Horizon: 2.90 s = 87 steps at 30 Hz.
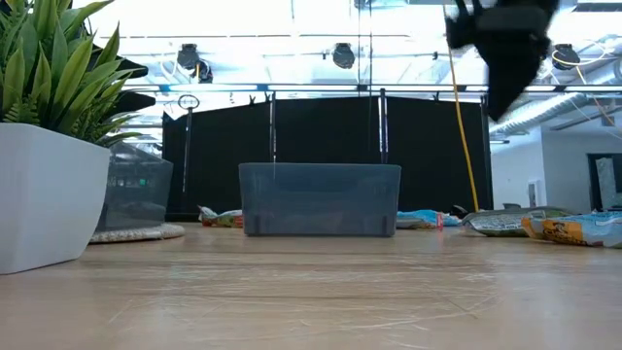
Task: Pick and place Granola Bars by type
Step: Put the orange granola bar into the bottom black bin
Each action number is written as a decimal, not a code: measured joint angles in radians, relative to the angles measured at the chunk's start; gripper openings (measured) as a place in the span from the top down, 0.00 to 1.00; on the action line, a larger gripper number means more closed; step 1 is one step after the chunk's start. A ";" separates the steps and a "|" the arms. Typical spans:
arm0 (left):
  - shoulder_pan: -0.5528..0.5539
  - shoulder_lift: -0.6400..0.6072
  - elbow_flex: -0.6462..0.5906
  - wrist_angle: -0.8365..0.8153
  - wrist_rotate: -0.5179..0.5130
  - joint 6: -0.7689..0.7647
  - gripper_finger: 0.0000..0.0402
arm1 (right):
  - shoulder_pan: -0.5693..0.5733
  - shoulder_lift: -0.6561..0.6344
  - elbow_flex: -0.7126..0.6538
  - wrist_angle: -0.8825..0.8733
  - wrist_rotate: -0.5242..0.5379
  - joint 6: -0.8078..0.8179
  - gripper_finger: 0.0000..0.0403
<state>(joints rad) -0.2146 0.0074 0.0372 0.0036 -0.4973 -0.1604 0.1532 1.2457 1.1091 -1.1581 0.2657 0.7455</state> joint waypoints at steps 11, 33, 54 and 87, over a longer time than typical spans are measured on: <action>0.000 0.000 0.000 0.000 0.000 0.000 0.10 | 0.093 0.000 -0.299 0.192 -0.152 0.214 0.16; 0.000 0.000 0.000 0.000 0.000 0.000 0.10 | 0.217 0.116 -0.357 0.400 -0.241 0.387 0.16; 0.000 0.000 0.000 0.000 0.000 0.000 0.10 | 0.243 0.193 -0.356 0.398 -0.299 0.395 0.30; 0.000 0.000 0.000 0.000 0.000 0.000 0.10 | 0.240 0.183 -0.355 0.399 -0.271 0.245 0.99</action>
<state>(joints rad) -0.2146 0.0072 0.0372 0.0036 -0.4972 -0.1602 0.3935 1.4288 0.7544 -0.7589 -0.0050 0.9907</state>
